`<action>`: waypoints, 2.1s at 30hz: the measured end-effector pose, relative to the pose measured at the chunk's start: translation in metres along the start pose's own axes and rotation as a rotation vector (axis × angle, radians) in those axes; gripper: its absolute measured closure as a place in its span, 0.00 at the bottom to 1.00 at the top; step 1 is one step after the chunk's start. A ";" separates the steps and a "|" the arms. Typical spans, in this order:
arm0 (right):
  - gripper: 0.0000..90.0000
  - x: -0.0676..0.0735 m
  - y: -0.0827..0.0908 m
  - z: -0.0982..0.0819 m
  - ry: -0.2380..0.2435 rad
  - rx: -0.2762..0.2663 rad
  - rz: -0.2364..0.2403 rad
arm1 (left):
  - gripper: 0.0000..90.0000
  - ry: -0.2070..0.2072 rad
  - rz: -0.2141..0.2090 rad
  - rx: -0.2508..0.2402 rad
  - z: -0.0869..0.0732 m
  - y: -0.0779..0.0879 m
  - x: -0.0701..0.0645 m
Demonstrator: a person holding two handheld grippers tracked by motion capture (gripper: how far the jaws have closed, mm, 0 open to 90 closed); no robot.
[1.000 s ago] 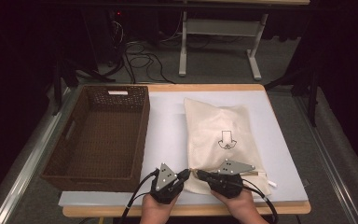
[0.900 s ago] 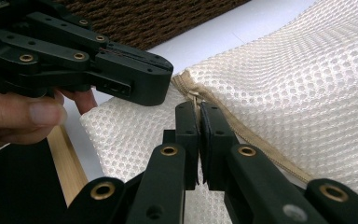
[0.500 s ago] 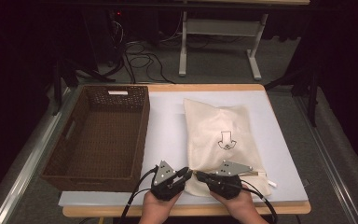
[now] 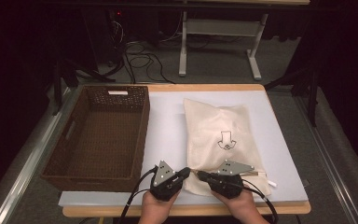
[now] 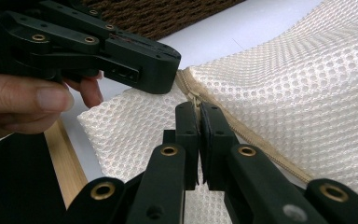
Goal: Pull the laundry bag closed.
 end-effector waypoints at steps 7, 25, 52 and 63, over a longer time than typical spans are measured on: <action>0.98 -0.001 0.000 -0.001 -0.002 0.006 0.002 | 0.97 0.003 0.009 -0.007 0.002 0.003 0.000; 0.98 -0.022 0.012 -0.005 -0.028 0.014 -0.038 | 0.96 0.013 0.038 -0.006 -0.001 0.006 0.007; 0.98 -0.047 0.044 -0.018 -0.055 0.039 -0.102 | 0.96 -0.007 0.079 0.034 -0.003 0.006 0.011; 0.98 -0.061 0.061 -0.027 -0.090 0.037 -0.135 | 0.95 -0.004 0.079 0.037 -0.003 0.006 0.012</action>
Point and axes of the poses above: each handheld gripper's, and its own axes: y roughly backward along the jaws, z roughly out of its top, x roughly to its left, the point moved 3 cm from there along -y, roughly forward along the jaws, and after that the axes turned 2 degrees about -z, right-handed, at the moved point
